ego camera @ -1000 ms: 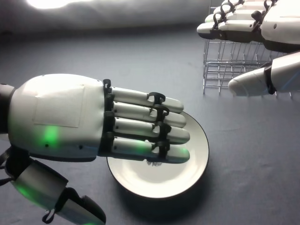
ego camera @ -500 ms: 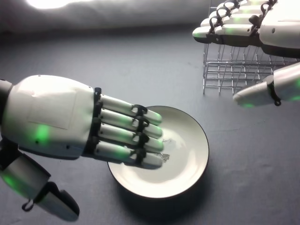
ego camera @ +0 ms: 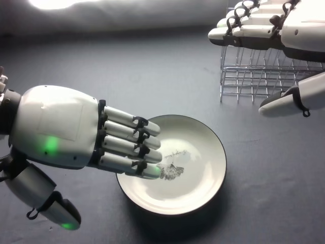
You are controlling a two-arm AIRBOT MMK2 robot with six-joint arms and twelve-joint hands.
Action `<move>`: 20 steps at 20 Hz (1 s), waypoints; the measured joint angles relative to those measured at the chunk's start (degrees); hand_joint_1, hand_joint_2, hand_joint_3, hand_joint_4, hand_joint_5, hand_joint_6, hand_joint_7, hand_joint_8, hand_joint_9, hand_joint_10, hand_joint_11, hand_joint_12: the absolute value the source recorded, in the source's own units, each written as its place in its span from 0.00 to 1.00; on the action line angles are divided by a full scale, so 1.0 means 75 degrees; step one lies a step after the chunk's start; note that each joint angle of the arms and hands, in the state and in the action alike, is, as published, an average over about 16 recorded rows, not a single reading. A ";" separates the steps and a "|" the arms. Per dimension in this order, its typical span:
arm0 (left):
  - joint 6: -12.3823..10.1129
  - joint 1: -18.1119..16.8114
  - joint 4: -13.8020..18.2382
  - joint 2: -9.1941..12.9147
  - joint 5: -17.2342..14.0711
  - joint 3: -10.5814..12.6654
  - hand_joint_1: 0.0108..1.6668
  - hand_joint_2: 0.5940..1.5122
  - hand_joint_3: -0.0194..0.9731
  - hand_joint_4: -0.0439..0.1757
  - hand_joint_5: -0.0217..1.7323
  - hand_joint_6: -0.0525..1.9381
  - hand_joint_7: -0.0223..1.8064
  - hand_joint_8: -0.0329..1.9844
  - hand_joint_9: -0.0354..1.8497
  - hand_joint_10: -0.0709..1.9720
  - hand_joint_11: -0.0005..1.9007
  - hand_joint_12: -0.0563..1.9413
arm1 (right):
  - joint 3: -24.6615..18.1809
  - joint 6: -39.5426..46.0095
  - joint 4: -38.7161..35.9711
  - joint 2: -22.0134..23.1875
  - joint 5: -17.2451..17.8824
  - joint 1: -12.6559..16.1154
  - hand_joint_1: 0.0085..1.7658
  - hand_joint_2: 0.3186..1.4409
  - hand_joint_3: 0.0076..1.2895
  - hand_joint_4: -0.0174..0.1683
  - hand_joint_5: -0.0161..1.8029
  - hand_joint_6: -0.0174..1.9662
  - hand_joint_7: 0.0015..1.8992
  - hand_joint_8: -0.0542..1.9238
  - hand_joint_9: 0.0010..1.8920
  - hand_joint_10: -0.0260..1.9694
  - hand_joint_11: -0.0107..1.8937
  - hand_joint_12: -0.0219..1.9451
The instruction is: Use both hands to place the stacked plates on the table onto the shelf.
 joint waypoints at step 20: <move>-0.0024 0.0417 0.0828 -0.0932 0.0575 0.1068 0.00 0.64 0.04 0.18 0.02 0.03 0.02 0.01 0.03 0.04 0.01 0.03 | -0.0033 -0.0046 -0.0243 0.0045 0.0414 -0.0171 0.41 0.63 0.01 0.11 0.02 0.02 0.01 0.03 0.01 0.02 0.01 0.01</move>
